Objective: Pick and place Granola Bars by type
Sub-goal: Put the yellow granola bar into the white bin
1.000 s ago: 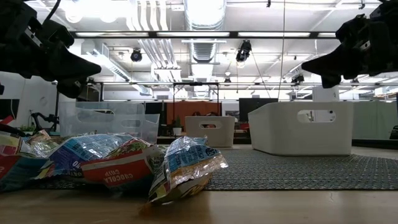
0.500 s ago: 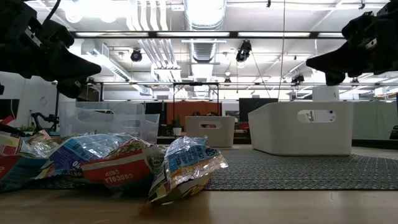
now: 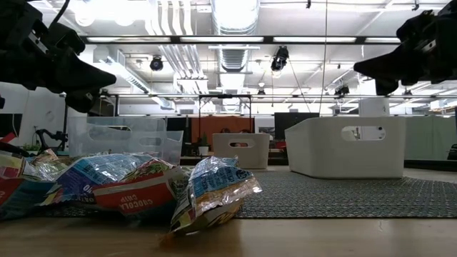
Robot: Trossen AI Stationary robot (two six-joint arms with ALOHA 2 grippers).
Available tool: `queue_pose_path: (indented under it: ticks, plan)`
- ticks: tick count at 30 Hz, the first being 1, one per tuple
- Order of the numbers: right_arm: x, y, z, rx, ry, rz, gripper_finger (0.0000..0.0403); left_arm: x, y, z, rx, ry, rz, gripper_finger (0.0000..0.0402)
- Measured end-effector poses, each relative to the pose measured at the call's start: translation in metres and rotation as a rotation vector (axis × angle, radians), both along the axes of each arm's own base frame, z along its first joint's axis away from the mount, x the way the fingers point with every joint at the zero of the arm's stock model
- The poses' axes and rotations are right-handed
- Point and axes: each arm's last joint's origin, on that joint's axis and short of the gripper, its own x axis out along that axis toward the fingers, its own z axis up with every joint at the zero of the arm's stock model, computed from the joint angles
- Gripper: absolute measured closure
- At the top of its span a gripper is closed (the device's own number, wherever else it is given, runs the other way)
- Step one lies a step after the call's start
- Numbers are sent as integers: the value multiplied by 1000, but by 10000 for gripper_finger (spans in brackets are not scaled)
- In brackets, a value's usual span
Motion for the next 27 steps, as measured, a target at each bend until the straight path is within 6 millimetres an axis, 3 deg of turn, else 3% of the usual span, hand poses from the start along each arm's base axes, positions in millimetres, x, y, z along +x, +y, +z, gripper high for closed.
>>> queue_pose_path:
  ticks: [27]
  plan:
    - [0, 0, 0, -38, 8, -1, 394, 0, 0, 0, 0, 0, 0, 402]
